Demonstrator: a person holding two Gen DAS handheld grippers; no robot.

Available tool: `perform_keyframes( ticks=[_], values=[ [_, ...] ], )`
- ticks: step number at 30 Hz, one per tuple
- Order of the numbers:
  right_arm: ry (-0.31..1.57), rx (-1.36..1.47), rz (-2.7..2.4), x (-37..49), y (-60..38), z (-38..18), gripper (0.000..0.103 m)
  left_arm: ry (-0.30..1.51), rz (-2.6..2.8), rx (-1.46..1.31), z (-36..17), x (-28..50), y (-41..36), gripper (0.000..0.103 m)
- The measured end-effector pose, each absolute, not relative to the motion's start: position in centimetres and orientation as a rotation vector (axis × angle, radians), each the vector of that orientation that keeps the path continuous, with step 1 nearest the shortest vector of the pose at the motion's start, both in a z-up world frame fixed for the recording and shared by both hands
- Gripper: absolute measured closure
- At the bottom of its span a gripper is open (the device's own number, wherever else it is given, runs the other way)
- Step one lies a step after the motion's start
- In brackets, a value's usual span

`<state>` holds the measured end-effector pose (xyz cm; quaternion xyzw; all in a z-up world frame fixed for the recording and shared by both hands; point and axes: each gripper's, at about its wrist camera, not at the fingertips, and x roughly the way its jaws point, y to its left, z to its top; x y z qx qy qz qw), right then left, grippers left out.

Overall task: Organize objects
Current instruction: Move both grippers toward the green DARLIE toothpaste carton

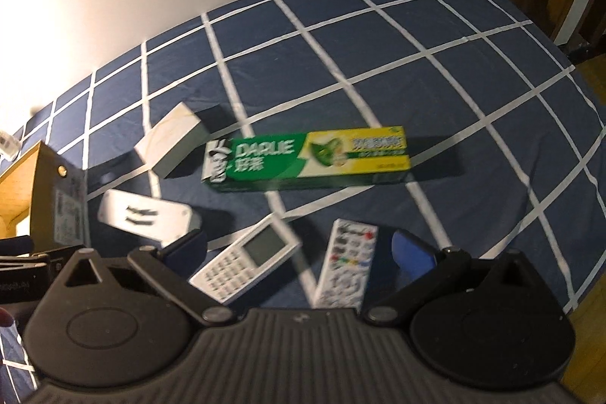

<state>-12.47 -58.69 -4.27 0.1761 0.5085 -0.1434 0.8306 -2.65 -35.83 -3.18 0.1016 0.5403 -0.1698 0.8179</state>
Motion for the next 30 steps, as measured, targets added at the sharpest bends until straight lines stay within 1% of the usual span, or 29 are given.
perform_keyframes(
  ticks=[7,18,30],
  values=[
    [1.069,0.381,-0.283,-11.8,-62.5,-4.8,0.000,1.166,-0.360,0.216,-4.0,-2.2,-39.6,0.000],
    [1.111,0.427,-0.243,-9.2,-67.1,-6.6,0.000,1.209,-0.375,0.222,-5.7,0.2,-44.1,0.000],
    [1.191,0.484,-0.205,-4.3,-70.4,-11.0,0.000,1.313,-0.403,0.240,-9.8,4.0,-47.8,0.000]
  ],
)
